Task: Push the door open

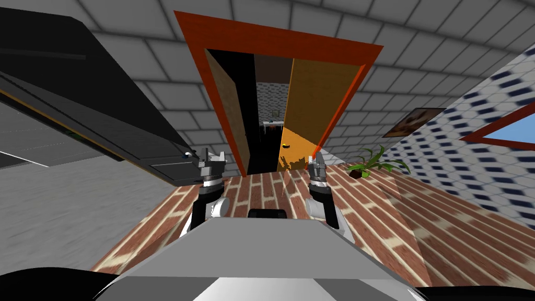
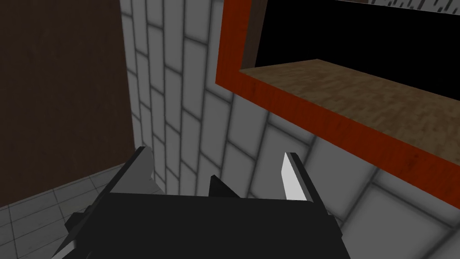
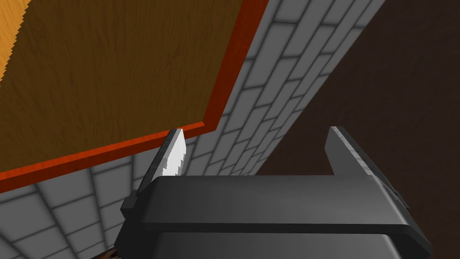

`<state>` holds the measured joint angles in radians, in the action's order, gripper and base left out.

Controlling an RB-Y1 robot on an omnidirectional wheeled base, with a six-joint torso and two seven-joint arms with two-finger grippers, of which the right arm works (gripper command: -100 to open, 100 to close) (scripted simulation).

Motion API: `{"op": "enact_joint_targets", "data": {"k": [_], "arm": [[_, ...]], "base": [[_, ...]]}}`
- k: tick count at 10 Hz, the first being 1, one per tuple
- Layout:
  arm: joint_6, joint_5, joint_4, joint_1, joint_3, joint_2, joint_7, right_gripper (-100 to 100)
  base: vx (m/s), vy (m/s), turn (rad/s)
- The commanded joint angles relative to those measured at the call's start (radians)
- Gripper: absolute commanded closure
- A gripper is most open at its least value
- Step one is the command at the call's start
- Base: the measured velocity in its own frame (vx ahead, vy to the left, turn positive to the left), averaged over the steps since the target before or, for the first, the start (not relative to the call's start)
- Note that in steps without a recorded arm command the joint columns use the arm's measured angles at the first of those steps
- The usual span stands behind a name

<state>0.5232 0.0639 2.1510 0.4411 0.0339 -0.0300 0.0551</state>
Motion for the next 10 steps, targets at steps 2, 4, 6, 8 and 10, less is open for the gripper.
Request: {"op": "enact_joint_targets", "data": {"k": [2, 4, 6, 8, 10], "arm": [[0.017, 0.011, -0.070, -0.025, -0.002, -0.006, -0.013, -100], [0.029, 0.018, -0.128, -0.047, 0.000, -0.014, -0.026, -100], [0.041, 0.026, -0.187, -0.070, 0.002, -0.021, -0.040, -100], [0.054, 0.034, -0.250, -0.094, 0.004, -0.028, -0.054, -100], [0.068, 0.042, -0.310, -0.119, 0.006, -0.035, -0.069, -100]], "base": [[0.090, -0.024, 0.001], [0.097, -0.037, 0.004], [0.096, -0.032, 0.001], [0.105, -0.035, 0.002], [0.095, -0.042, 0.004]]}}
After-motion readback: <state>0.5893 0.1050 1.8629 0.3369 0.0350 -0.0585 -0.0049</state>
